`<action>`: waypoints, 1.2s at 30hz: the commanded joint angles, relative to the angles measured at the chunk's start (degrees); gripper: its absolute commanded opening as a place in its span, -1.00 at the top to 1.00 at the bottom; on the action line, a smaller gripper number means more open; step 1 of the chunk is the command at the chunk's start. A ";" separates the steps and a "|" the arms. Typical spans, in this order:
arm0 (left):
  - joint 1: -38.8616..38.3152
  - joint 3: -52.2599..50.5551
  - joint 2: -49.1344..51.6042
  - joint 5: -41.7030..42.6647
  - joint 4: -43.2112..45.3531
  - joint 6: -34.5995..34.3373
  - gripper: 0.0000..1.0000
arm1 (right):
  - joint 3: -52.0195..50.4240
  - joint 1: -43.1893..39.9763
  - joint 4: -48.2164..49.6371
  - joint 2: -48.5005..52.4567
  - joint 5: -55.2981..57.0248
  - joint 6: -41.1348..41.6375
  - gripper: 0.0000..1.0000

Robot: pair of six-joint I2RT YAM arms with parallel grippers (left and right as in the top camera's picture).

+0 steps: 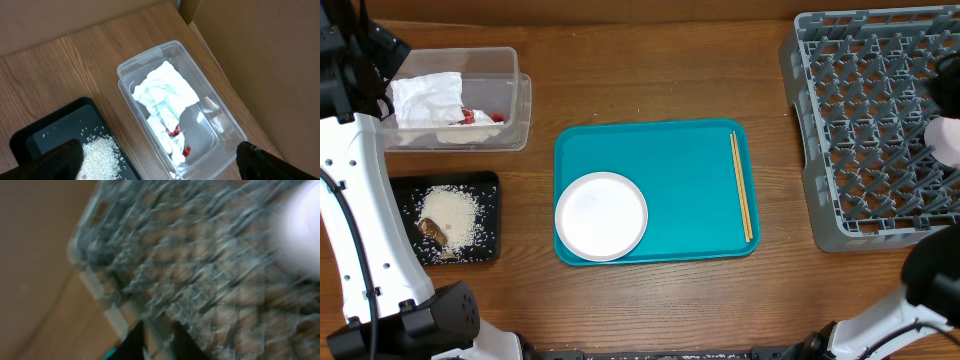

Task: Sort waste into correct bins and load items into the dishwasher
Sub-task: 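Release the pink bowl and move the right gripper back to the tray, then grasp the wooden chopsticks on the tray's right edge with the right gripper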

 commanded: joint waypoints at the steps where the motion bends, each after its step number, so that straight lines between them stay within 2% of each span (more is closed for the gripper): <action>1: -0.04 0.11 0.26 -0.96 0.02 -0.35 -1.00 | 0.31 6.05 -3.98 -7.85 -7.61 -8.11 -0.21; 2: -0.04 0.11 0.26 -0.96 0.02 -0.35 -1.00 | 0.31 8.41 -6.12 -8.50 -6.75 -9.86 -0.43; 4: -0.04 0.11 0.26 -0.96 0.02 -0.35 -1.00 | 0.31 14.21 -10.64 -9.07 -2.38 -10.99 -0.69; 5: -0.04 0.11 0.26 -0.96 0.02 -0.35 -1.00 | 0.28 17.14 -12.66 -9.05 0.09 -11.08 -0.91; 6: -0.04 0.11 0.26 -0.96 0.02 -0.35 -1.00 | 0.26 20.65 -14.73 -8.70 2.40 -11.61 -1.00; 11: -0.04 0.11 0.26 -0.96 0.02 -0.35 -1.00 | 0.26 35.23 -18.80 -6.95 2.97 -16.09 -1.00; 14: -0.04 0.11 0.26 -0.96 0.02 -0.35 -1.00 | 0.26 41.75 -17.35 -6.01 11.32 -15.37 -0.98; 16: -0.04 0.11 0.26 -0.96 0.02 -0.35 -1.00 | 0.15 45.18 -17.46 -5.35 19.54 -11.10 -0.98; 19: -0.04 0.11 0.26 -0.96 0.02 -0.35 -1.00 | -1.68 48.68 -16.44 -4.52 25.29 -5.49 -0.46; 21: -0.04 0.11 0.26 -0.96 0.02 -0.35 -1.00 | -5.18 50.40 -14.14 -4.07 25.20 -4.74 -0.22; 22: -0.04 0.11 0.26 -0.96 0.02 -0.35 -1.00 | -6.97 51.01 -13.22 -3.82 25.22 -4.74 -0.04; 23: -0.04 0.11 0.26 -0.96 0.02 -0.35 -0.99 | -8.96 51.52 -12.31 -3.76 25.24 -4.70 0.00; 27: -0.04 0.11 0.26 -0.96 0.02 -0.35 -1.00 | -18.97 52.50 -5.99 -3.69 25.42 -1.81 0.00; 30: -0.04 0.11 0.26 -0.96 0.02 -0.35 -1.00 | -26.23 52.54 -0.46 -3.69 25.55 -1.81 -0.19; 36: -0.04 0.11 0.26 -0.96 0.02 -0.35 -1.00 | -34.47 51.71 6.84 -3.65 26.51 -1.51 -0.19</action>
